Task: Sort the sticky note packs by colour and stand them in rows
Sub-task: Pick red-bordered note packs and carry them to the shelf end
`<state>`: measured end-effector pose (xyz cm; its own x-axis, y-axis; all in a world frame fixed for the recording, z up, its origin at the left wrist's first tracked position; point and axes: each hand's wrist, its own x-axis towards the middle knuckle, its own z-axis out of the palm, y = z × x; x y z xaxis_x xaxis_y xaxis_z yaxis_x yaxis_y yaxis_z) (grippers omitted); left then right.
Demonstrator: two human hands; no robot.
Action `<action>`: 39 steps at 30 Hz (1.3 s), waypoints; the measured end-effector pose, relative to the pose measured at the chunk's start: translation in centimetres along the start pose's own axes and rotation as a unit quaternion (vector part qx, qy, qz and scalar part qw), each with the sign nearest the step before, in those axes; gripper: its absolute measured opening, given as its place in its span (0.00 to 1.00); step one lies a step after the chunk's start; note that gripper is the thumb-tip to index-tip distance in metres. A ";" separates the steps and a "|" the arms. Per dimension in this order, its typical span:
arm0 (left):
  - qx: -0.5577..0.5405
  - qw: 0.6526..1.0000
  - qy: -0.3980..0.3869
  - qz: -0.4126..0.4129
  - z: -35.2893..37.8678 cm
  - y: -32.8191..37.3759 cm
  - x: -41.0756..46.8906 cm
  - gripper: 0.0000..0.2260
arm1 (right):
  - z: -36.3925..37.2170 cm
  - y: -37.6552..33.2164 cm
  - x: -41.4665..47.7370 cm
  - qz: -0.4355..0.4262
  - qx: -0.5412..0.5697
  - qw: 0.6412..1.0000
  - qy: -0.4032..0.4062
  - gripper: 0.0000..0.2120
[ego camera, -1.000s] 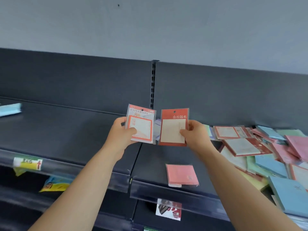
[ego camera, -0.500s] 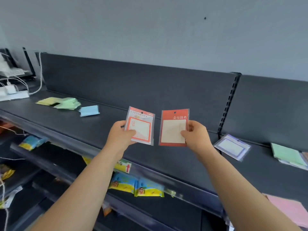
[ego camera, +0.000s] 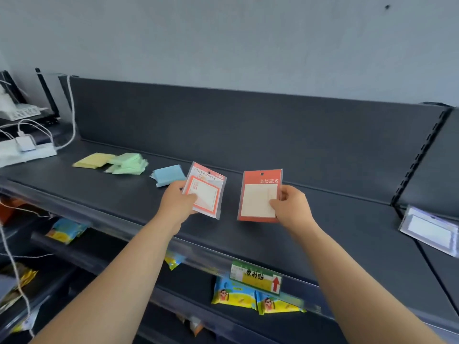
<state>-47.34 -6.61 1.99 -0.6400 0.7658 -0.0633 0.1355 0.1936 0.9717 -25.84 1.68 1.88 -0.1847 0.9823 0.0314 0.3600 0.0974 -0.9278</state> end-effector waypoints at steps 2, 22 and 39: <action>0.018 1.000 -0.008 0.000 0.2 -0.2 1.9 0.14 | 0.9 -0.2 1.1 0.010 -0.002 1.000 0.000 0.11; 0.393 0.887 -0.159 0.185 1.1 -1.8 9.0 0.28 | 6.5 0.6 6.0 0.037 -0.250 0.966 -0.050 0.28; 0.464 0.822 -0.101 0.314 -0.7 -2.1 9.2 0.17 | 7.3 -0.5 2.6 -0.036 -0.397 0.917 0.022 0.28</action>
<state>-54.02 -0.39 -0.50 -0.0976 0.9617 0.2561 0.9698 0.0341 0.2416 -33.21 2.99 -0.30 -0.2036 0.9724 0.1138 0.9037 0.2314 -0.3602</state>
